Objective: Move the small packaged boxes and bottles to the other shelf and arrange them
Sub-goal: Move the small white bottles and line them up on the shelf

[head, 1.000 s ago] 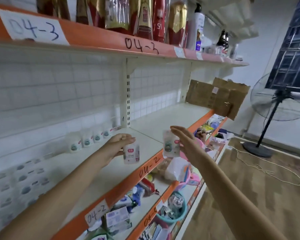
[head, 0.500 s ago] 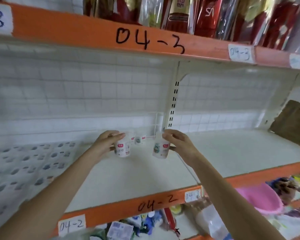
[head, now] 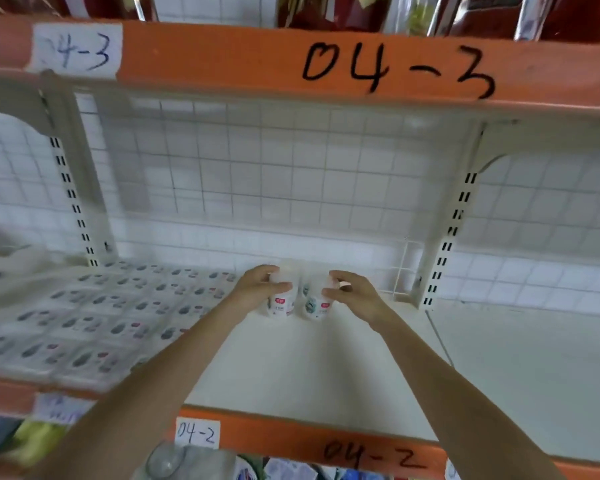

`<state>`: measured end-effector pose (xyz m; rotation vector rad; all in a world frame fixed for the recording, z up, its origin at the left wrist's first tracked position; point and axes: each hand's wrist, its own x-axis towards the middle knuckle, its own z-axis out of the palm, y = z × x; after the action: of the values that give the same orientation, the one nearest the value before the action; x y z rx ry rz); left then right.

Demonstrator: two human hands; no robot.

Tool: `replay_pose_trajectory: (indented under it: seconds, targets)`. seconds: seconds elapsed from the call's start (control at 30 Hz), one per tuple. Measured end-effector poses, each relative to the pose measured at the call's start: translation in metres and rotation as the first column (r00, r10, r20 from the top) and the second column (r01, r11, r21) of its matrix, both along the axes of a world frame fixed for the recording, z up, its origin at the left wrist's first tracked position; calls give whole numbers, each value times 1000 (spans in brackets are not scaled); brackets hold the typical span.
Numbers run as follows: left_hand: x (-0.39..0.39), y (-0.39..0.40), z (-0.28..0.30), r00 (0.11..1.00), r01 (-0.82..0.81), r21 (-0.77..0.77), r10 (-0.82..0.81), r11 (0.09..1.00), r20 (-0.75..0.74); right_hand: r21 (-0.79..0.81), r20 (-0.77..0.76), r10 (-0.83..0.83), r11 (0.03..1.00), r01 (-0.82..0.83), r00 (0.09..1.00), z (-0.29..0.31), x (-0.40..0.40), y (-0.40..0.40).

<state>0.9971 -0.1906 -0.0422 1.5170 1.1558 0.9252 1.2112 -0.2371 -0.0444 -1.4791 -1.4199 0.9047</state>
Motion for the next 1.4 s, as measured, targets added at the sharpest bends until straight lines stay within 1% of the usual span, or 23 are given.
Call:
replay_pose_trajectory:
  seconds: [0.1,0.23,0.37,0.53,0.67,0.77,0.9,1.0,1.13,1.33,1.4]
  targets:
    - [2,2,-8,1000,12,23,-12,1000,-12,19,139,36,999,-39,990,-8,-4,5]
    - [5,4,-20,1000,-14,9,14,1000,2,50,208,54,997,-66,977,-11,-7,7]
    - [8,8,-25,999,-37,-7,37,999,33,59,318,67,994,-91,946,-11,-11,10]
    - [15,8,-29,998,-42,-24,43,999,41,68,335,18,997,-43,942,-12,-17,6]
    - [13,15,-34,997,-48,-54,51,997,63,103,368,-1,994,-39,930,-10,-20,8]
    - [11,16,-34,996,-61,-33,63,998,69,123,417,-14,991,-41,909,-11,-21,11]
    - [7,20,-32,996,-64,-8,65,998,67,140,424,-42,990,-19,905,-12,-22,16]
    - [4,22,-30,998,-56,15,56,998,25,151,451,-57,988,-13,891,-15,-23,21]
    - [6,20,-28,989,-64,114,78,991,-126,156,492,-39,987,-43,870,-17,-24,23]
    - [-3,26,-20,972,77,39,-66,996,-225,95,459,-9,995,-39,888,-8,-25,27]
    - [-7,28,-19,967,88,46,-75,995,-243,94,468,-8,995,-41,884,-6,-24,25]
